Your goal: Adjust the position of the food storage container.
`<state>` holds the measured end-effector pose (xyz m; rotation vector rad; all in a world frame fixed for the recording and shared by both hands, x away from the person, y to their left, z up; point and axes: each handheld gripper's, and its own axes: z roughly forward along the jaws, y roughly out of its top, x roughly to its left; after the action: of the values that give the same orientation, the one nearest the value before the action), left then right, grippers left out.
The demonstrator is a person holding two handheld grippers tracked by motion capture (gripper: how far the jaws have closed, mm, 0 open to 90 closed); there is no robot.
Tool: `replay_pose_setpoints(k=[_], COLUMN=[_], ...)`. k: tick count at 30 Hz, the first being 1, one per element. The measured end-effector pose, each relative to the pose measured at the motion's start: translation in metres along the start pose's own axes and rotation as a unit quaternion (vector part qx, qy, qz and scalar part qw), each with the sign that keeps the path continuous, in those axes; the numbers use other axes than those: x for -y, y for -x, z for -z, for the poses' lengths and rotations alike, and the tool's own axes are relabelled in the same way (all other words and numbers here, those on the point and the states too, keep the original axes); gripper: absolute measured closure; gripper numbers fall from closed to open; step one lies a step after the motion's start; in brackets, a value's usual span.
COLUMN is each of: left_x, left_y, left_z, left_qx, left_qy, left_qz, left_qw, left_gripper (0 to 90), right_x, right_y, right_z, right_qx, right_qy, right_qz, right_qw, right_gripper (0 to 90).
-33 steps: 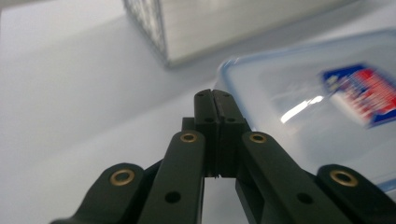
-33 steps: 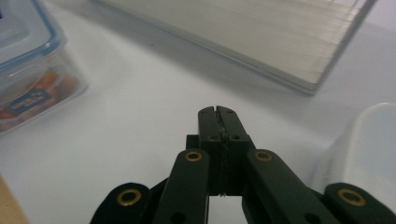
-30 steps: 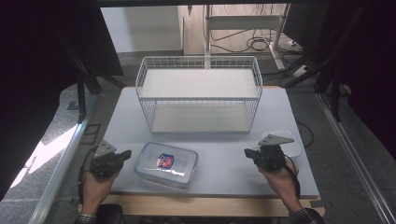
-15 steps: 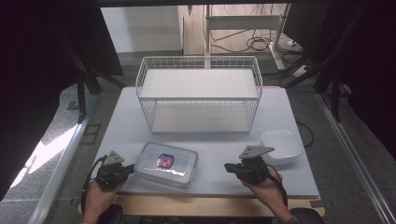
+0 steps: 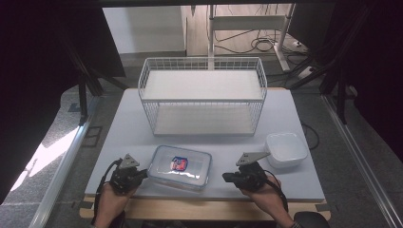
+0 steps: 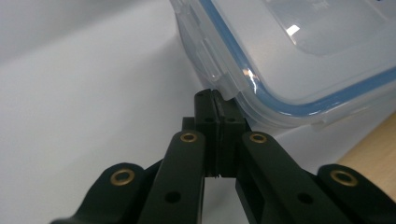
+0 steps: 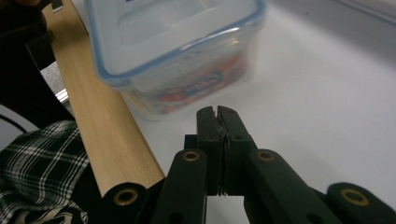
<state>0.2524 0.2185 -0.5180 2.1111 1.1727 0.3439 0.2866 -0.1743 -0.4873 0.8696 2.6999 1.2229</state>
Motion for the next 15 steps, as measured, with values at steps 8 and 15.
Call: replay_pose_setpoints(k=[8, 15], left_x=[-0.011, -0.022], left_y=[0.018, 0.029], left_z=[-0.012, -0.022], left_qx=[0.025, 0.032], left_qy=[-0.002, -0.002], left_qz=[-0.018, -0.032], left_qw=[0.9995, 0.9989], left_gripper=[90.0, 90.0], right_x=[0.005, 0.007], right_y=[-0.005, 0.004], right_z=[-0.006, -0.003], right_qx=[-0.009, 0.020], right_qy=[-0.033, -0.038], right_qz=[0.004, 0.002], right_qw=[0.9994, 0.9991], right_gripper=[89.1, 89.3])
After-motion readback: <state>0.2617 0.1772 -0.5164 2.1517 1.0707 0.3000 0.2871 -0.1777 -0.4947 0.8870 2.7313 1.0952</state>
